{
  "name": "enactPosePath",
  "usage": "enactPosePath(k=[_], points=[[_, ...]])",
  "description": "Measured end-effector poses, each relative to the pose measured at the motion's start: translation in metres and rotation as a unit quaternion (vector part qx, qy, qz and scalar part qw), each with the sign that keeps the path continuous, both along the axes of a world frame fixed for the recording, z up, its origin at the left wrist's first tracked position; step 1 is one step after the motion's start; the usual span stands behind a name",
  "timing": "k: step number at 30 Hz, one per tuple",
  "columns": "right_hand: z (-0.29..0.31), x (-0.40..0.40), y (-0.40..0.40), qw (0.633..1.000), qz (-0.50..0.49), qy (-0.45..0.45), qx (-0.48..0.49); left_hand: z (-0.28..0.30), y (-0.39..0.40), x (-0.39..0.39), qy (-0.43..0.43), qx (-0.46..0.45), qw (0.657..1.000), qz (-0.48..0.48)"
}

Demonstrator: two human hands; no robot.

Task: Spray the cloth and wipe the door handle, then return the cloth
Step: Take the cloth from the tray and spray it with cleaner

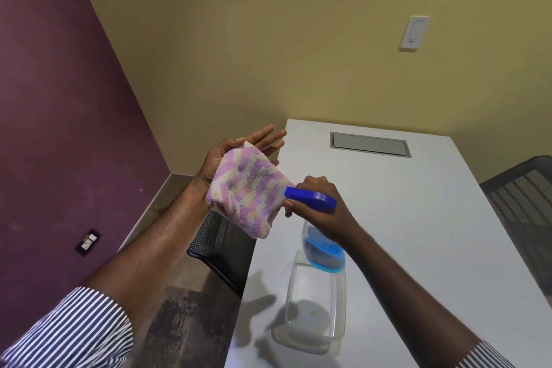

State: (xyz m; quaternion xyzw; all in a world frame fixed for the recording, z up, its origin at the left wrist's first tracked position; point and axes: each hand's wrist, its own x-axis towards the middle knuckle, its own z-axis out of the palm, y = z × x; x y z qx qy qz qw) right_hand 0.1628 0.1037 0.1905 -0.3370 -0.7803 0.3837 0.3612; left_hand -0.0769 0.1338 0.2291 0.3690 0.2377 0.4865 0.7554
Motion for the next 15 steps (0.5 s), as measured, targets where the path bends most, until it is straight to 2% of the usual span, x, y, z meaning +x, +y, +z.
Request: enactPosePath(k=[8,15], points=[[-0.078,0.030,0.019,0.983,0.023,0.026,-0.181,-0.036,0.001,0.014,0.024,-0.072,0.996,0.038],[-0.135,0.043,0.040,0.968,0.054,0.035,-0.243,-0.052,0.009,0.022,0.010,-0.089,0.995,0.043]])
